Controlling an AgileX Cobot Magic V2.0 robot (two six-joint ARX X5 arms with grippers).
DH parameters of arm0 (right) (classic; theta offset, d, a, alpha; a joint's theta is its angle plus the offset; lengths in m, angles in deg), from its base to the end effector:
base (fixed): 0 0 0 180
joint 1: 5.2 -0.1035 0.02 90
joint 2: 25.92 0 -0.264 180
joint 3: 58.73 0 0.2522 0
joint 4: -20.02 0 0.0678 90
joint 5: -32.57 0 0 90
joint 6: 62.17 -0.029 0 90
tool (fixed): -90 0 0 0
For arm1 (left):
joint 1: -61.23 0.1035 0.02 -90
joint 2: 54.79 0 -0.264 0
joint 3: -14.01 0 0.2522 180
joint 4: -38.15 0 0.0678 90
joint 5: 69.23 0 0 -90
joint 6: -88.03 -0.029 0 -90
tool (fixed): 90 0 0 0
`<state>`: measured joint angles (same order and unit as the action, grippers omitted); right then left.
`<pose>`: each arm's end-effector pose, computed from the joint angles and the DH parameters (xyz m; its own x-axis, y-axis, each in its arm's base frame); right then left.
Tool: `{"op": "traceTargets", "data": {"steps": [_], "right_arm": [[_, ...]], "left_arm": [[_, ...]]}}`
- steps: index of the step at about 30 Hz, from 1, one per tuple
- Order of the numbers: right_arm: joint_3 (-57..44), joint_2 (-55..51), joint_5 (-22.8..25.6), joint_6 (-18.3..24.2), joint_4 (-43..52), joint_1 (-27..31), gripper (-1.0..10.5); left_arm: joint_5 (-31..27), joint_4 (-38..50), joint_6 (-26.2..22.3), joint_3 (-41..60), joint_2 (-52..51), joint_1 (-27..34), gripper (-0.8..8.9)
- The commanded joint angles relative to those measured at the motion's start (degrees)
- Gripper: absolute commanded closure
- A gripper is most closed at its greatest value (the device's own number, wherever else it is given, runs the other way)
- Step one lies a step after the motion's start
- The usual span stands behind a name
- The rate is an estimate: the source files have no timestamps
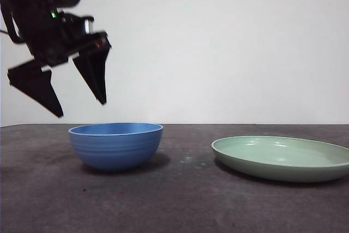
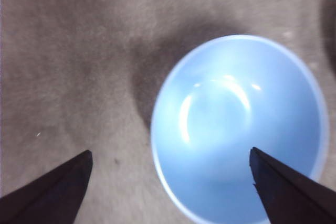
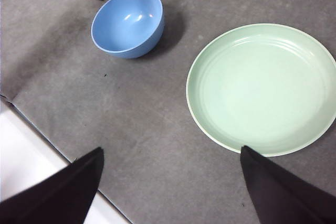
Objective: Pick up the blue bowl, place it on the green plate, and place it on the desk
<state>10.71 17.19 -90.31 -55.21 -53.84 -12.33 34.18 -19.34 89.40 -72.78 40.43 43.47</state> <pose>0.1127 0.0300 0.3278 0.4953 0.6091 -0.6195 -0.5532 0.7709 0.3157 0.3148 -0.1079 0.2418 0.3072 -0.3419 -0.8881 0.3659 0.9039 -0.2214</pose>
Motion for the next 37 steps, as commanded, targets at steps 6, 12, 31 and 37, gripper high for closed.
{"op": "traceTargets", "data": {"steps": [6, 12, 31, 37], "right_arm": [[1.1, 0.3, -0.2, -0.7, 0.5, -0.2, 5.3], [1.1, 0.3, -0.1, -0.7, 0.9, -0.2, 5.3], [1.1, 0.3, -0.1, -0.7, 1.0, -0.2, 5.3], [1.1, 0.3, -0.1, -0.7, 1.0, -0.2, 5.3]], "left_arm": [[-0.2, 2.0, -0.6, -1.5, 6.2, -0.3, 3.49], [-1.8, 2.1, -0.2, -1.5, 8.0, -0.4, 4.27], [-1.8, 1.4, 1.4, -1.5, 8.2, -1.1, 7.99], [-1.7, 1.9, 2.8, -1.6, 8.1, -1.1, 7.99]]}}
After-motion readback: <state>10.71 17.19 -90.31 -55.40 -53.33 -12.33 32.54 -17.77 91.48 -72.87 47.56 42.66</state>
